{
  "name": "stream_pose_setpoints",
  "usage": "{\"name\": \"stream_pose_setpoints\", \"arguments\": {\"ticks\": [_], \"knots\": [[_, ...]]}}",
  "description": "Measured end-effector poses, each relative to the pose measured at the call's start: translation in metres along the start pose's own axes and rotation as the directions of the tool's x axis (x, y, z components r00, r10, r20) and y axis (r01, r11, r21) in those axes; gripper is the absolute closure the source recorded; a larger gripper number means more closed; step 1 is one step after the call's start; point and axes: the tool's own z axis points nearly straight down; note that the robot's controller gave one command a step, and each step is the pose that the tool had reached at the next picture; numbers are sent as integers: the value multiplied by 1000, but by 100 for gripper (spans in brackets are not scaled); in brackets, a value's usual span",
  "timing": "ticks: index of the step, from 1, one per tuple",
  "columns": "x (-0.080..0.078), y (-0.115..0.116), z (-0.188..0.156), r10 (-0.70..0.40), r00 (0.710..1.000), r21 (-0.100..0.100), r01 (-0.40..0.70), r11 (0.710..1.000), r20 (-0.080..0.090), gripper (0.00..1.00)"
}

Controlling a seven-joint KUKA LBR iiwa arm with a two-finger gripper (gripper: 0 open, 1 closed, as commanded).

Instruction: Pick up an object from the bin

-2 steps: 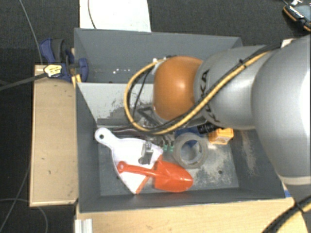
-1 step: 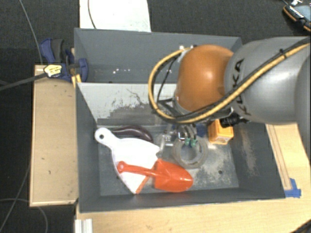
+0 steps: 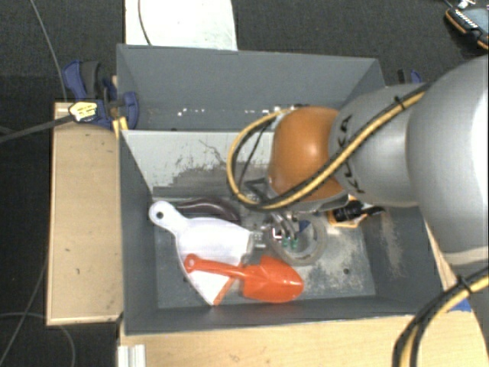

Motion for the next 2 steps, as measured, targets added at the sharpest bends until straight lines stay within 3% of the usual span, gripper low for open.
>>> {"name": "stream_pose_setpoints", "arguments": {"ticks": [1,2], "knots": [[20,-53,-56,17,1000,-5,-16,1000,20,0],[-8,-53,-24,-10,1000,1,10,1000,-7,0]]}}
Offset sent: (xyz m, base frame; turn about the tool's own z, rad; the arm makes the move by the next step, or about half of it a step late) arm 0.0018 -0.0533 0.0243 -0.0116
